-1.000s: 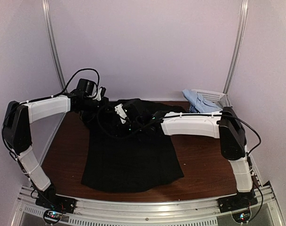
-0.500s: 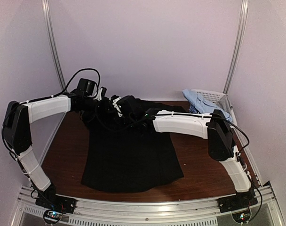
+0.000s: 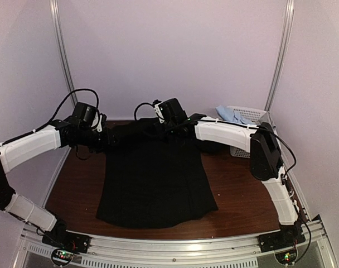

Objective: Fold and stack the long sleeve shirts
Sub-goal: Pick up the shirt from the corner of the board.

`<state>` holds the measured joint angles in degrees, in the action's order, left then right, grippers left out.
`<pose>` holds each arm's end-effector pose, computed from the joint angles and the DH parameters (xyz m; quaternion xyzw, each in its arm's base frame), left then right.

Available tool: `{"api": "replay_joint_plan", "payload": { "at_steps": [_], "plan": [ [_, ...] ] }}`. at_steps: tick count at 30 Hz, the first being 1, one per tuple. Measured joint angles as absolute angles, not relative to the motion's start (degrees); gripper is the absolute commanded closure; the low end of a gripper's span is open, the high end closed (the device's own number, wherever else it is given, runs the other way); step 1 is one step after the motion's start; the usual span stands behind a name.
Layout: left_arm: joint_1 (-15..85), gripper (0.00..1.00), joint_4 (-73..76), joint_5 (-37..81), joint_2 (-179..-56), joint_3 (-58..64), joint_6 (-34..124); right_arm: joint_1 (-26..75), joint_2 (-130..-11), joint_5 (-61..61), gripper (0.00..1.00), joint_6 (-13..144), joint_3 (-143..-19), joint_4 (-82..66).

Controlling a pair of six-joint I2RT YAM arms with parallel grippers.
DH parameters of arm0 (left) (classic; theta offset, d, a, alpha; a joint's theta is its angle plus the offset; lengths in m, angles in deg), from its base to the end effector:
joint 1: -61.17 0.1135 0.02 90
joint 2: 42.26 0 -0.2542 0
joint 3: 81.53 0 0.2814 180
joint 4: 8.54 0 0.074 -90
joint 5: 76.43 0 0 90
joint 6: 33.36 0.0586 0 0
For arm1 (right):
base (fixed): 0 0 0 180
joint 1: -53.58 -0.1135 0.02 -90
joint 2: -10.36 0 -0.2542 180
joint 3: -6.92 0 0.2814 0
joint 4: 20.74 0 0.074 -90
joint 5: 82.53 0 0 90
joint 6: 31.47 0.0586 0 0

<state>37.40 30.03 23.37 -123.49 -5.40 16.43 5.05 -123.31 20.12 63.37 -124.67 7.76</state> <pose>0.3225 -0.1530 0.2487 -0.0977 0.9114 -0.2742 0.2908 0.4001 0.4333 0.2204 -0.2705 0.8216 0.1357 0.4831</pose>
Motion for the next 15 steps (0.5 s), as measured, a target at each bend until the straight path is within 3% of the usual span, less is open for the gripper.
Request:
{"api": "replay_joint_plan", "payload": {
  "at_steps": [15],
  "plan": [
    [20.3,0.59,47.4,9.4,-99.1,-37.1,-4.9,10.2,-122.2,15.2,1.00,62.7,-125.5,9.3]
  ]
}}
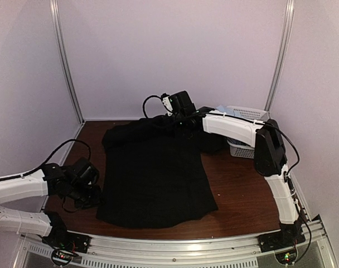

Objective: Fold and stack the long sleeve shirts
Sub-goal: Pick up the shirt from the corner of the board.

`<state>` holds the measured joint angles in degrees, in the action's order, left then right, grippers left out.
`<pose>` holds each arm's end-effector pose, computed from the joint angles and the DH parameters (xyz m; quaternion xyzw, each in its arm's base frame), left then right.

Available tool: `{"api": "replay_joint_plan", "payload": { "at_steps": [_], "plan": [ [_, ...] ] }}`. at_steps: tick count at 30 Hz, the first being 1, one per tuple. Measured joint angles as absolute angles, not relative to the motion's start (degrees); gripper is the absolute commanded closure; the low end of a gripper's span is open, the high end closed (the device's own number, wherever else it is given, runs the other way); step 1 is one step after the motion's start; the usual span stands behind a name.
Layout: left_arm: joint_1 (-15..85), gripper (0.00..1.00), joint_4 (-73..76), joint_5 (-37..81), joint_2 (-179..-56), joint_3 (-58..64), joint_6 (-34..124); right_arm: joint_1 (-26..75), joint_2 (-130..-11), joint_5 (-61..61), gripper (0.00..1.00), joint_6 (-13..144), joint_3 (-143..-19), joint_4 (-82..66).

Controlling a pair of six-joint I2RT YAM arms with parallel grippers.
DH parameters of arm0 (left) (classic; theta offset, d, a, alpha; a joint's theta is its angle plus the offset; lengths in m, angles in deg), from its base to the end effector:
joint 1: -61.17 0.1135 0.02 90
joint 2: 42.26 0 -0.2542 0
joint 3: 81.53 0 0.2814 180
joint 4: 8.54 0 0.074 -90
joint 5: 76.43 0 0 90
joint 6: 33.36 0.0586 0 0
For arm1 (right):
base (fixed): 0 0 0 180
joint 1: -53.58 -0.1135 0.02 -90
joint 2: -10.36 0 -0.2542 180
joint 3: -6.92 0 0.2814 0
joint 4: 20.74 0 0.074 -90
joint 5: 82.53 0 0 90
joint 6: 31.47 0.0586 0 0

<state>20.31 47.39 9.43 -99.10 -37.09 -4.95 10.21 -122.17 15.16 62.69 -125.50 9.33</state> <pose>0.1576 -0.1307 0.1428 -0.1833 0.9643 -0.1242 0.1453 0.4324 0.3977 0.2339 -0.2587 0.8259 0.1473 0.4788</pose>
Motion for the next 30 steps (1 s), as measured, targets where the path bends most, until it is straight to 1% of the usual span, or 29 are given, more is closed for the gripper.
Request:
{"api": "replay_joint_plan", "payload": {
  "at_steps": [6,13,16,17,19,22,24,30],
  "plan": [
    [15.1,0.62,49.3,8.1,-99.1,-41.1,-11.9,10.2,-121.0,14.3,1.00,62.3,-125.9,9.5],
    [13.2,0.62,50.4,6.8,-100.1,-41.8,-15.0,10.2,-120.5,13.8,1.00,61.9,-126.0,10.2],
    [13.1,0.63,50.2,6.1,-101.6,-42.1,-15.5,10.2,-120.2,13.6,1.00,61.9,-126.0,10.2],
    [13.1,0.65,49.9,6.0,-102.4,-42.3,-15.5,10.2,-120.1,13.6,1.00,61.9,-126.0,10.2],
    [13.0,0.73,49.5,5.5,-103.9,-42.4,-15.5,10.2,-120.0,13.5,1.00,61.9,-126.0,10.2],
    [13.0,0.88,48.7,5.0,-104.3,-42.4,-15.7,10.2,-119.8,13.4,1.00,61.9,-126.0,10.3],
    [12.9,1.00,48.5,5.0,-104.3,-42.4,-15.7,10.2,-119.6,13.4,1.00,61.9,-126.0,10.3],
    [12.6,1.00,51.6,5.4,-100.6,-42.3,-15.6,10.3,-118.7,13.5,1.00,61.4,-126.0,10.5]
  ]
}}
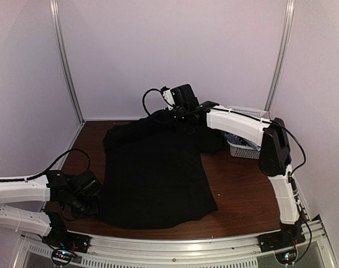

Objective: Fold and stack the long sleeve shirts
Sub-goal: Pick up the shirt from the corner of the board, then fold the flattened shirt at the center of the board.

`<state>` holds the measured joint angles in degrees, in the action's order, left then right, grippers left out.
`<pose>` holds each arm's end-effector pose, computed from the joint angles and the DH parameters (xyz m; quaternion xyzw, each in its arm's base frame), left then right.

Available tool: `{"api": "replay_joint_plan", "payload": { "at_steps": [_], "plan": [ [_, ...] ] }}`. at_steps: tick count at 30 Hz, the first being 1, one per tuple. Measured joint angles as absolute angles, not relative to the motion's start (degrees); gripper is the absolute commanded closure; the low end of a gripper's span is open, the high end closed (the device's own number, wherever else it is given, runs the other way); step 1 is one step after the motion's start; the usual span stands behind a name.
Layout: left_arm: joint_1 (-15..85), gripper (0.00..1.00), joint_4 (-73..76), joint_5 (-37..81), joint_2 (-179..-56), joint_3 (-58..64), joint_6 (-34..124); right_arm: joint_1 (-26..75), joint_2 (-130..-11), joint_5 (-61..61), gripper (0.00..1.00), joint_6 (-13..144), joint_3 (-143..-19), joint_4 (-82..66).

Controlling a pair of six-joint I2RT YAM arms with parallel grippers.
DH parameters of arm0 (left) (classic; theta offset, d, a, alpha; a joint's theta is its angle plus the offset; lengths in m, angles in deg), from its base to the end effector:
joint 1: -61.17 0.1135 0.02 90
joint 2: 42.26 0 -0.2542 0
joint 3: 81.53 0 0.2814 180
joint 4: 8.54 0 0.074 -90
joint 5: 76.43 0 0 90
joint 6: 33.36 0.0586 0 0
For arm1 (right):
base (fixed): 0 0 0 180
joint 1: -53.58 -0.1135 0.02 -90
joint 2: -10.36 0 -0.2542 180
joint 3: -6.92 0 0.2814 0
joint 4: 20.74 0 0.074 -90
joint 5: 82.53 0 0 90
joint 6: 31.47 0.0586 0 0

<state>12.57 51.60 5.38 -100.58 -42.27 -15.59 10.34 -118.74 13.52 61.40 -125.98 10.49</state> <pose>0.1235 -0.1274 0.1083 -0.2099 0.9706 -0.0465 0.1082 0.4257 0.3918 0.2685 -0.2687 0.8104 0.1616 0.4948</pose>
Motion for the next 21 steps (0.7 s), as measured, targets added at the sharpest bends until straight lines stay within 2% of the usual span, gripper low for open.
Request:
{"api": "replay_joint_plan", "payload": {
  "at_steps": [6,14,21],
  "plan": [
    [12.4,1.00,57.5,5.5,-95.8,-39.6,-16.0,11.3,-117.2,14.0,1.00,61.2,-126.0,11.1],
    [12.3,1.00,67.0,2.7,-97.3,-28.8,-14.0,14.3,-116.3,15.1,1.00,60.2,-126.6,12.0],
    [12.0,1.00,66.5,4.8,-103.7,-21.6,-3.5,18.1,-116.3,16.3,1.00,59.9,-128.8,13.0]
  ]
}}
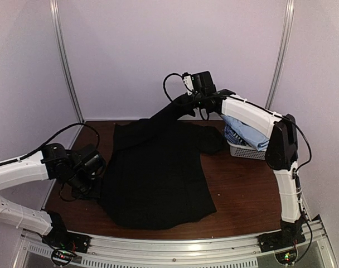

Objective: Fold and stack the long sleeve shirts
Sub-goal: Fold the flattened shirt at the center of the board.

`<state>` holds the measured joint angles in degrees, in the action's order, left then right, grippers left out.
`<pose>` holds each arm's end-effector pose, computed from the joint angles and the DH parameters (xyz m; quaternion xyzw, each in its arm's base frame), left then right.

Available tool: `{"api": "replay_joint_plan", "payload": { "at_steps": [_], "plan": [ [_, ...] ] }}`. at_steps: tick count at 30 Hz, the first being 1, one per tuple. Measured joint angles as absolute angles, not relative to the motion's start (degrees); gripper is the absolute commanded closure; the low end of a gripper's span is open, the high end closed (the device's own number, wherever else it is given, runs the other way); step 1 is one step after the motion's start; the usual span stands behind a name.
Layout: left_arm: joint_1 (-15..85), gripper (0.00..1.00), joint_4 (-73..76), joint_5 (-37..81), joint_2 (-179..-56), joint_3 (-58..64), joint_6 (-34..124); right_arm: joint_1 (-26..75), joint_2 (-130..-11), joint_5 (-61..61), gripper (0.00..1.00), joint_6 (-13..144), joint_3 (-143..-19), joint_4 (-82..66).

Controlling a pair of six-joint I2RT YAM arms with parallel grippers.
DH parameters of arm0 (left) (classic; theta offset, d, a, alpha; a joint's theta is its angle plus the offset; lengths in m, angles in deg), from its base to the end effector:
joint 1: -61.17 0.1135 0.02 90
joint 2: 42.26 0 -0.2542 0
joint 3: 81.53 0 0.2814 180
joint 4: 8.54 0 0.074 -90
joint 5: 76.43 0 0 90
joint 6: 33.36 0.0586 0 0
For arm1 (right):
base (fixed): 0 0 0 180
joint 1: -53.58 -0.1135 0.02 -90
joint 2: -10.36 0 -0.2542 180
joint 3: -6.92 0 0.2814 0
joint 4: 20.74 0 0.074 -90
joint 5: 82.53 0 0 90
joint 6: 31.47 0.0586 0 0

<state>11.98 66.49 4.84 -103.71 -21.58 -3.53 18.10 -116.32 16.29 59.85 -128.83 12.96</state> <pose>0.1443 -0.1535 0.2011 -0.1036 0.9848 -0.0517 0.1293 0.4691 0.3233 0.3068 -0.2068 0.8143 0.1085 0.5313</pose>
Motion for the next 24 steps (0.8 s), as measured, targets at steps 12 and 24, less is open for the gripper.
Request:
{"api": "replay_joint_plan", "payload": {
  "at_steps": [12,24],
  "plan": [
    [6.3,1.00,53.0,12.9,-126.8,-9.9,12.3,25.0,-113.0,20.0,1.00,59.8,-126.4,15.5],
    [5.6,1.00,46.6,20.2,-134.1,-8.1,18.9,26.6,-106.9,21.5,1.00,60.2,-122.0,15.6]
  ]
}}
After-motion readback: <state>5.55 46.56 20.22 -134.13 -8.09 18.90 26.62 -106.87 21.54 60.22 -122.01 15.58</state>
